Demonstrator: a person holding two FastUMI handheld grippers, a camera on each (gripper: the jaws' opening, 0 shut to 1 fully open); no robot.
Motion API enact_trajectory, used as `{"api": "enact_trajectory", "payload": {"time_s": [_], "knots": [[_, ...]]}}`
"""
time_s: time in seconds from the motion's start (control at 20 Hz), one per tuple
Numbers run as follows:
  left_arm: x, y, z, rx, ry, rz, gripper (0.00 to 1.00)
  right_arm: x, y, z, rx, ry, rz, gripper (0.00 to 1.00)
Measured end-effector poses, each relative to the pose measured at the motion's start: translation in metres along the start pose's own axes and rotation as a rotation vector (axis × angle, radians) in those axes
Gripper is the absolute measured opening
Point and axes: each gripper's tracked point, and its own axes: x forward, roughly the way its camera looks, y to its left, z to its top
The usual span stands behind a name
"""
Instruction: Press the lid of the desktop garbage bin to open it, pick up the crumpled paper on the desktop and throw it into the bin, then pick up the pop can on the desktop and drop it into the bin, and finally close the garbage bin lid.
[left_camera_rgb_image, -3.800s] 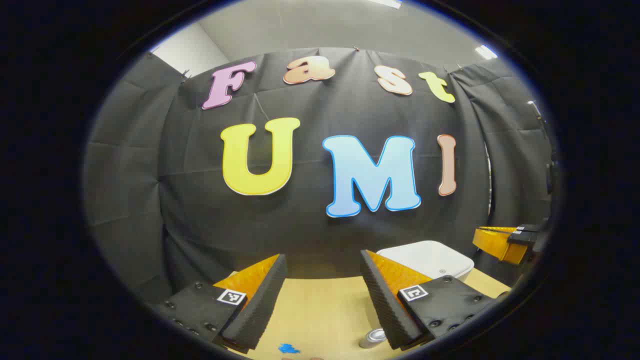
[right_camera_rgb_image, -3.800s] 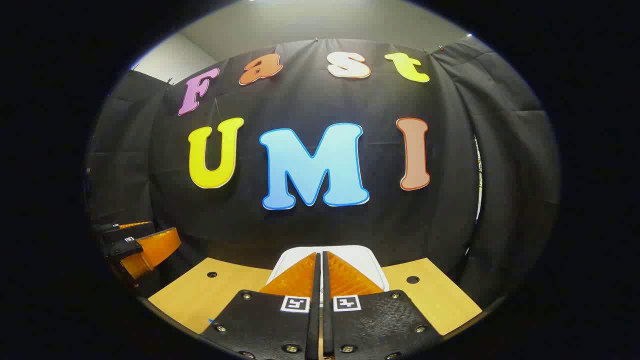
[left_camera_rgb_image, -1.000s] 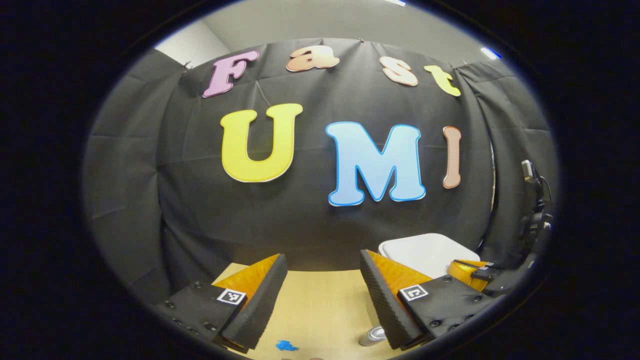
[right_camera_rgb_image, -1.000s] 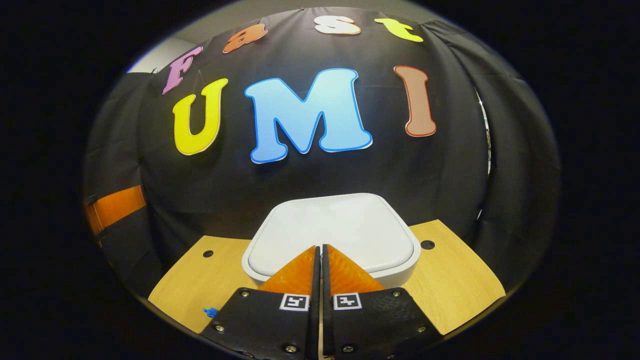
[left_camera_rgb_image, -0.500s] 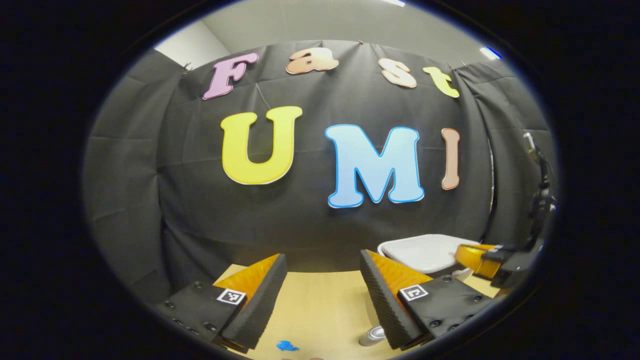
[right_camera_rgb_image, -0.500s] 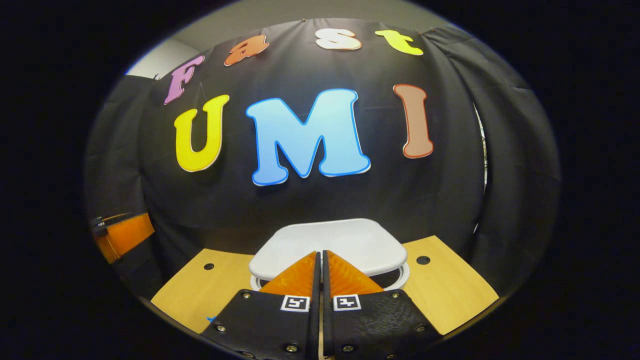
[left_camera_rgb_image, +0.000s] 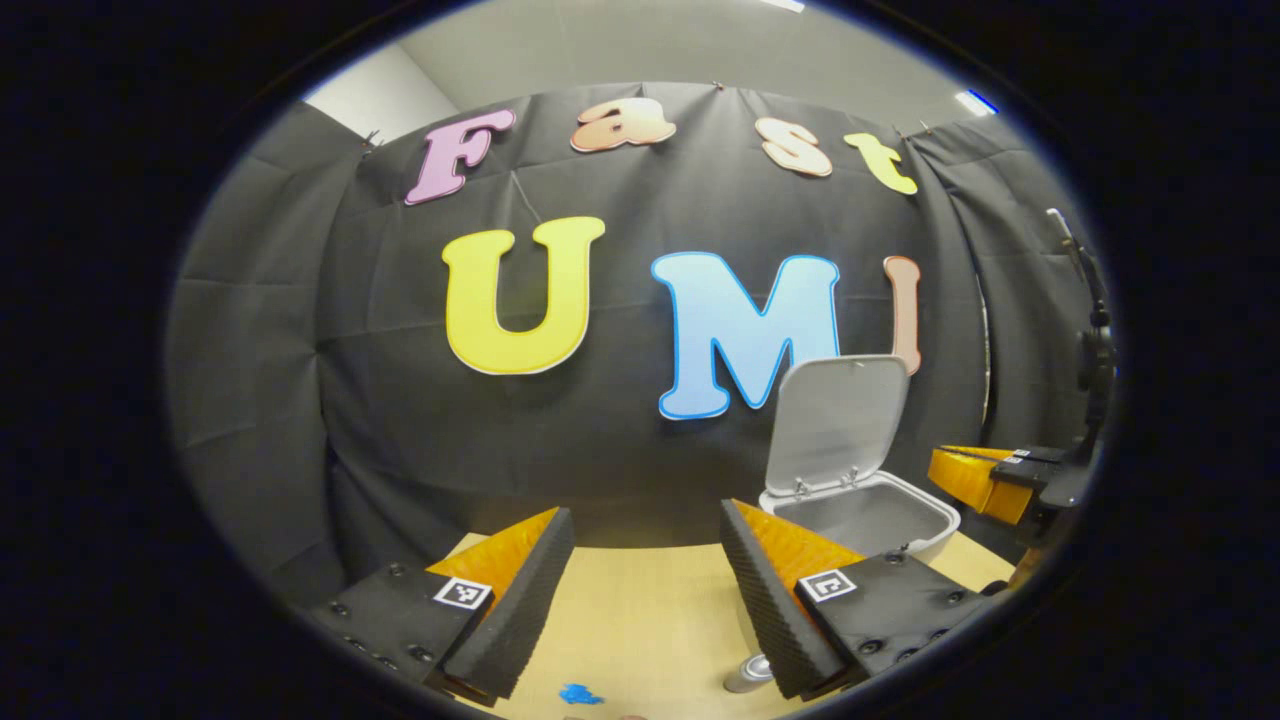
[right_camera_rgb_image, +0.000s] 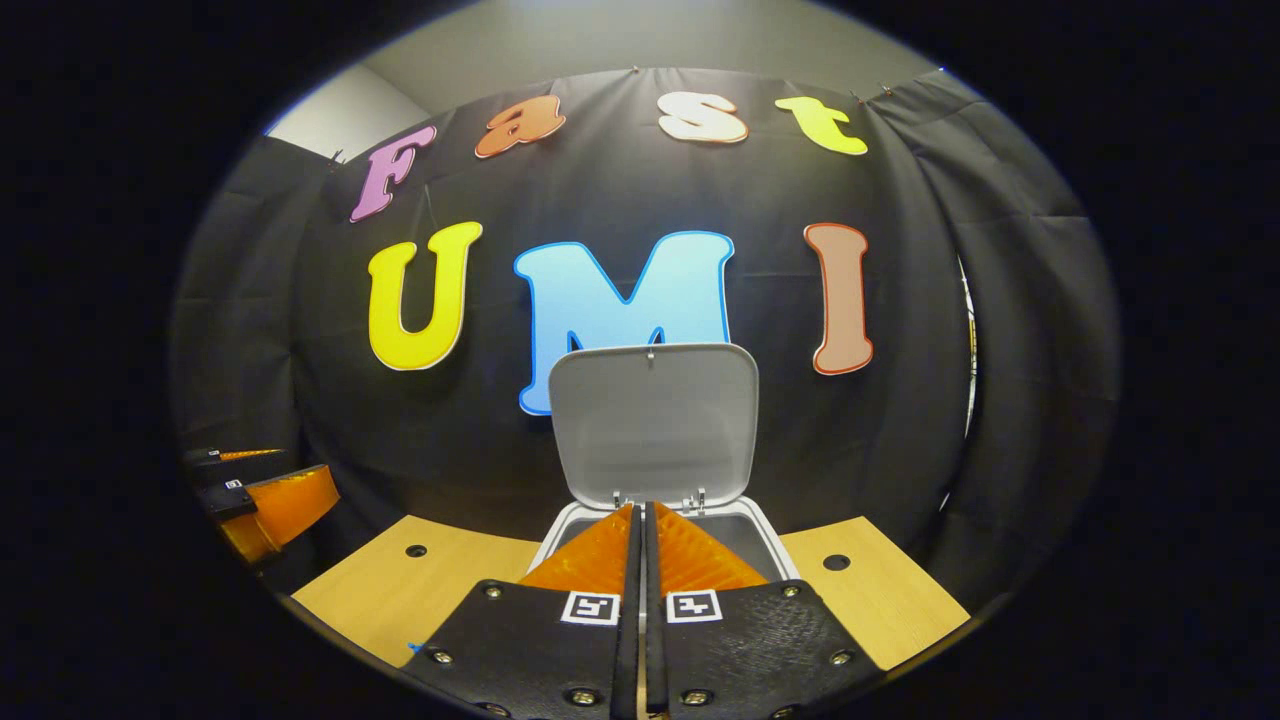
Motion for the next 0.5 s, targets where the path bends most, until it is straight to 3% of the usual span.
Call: {"api": "enact_trajectory", "payload": {"time_s": [0.5], "knots": [[-0.003, 0.01, -0.003, -0.016, 0.005, 0.016, 0.94, -0.008, 0.002, 0.01, 0.038, -0.023, 0.018, 0.03]]}}
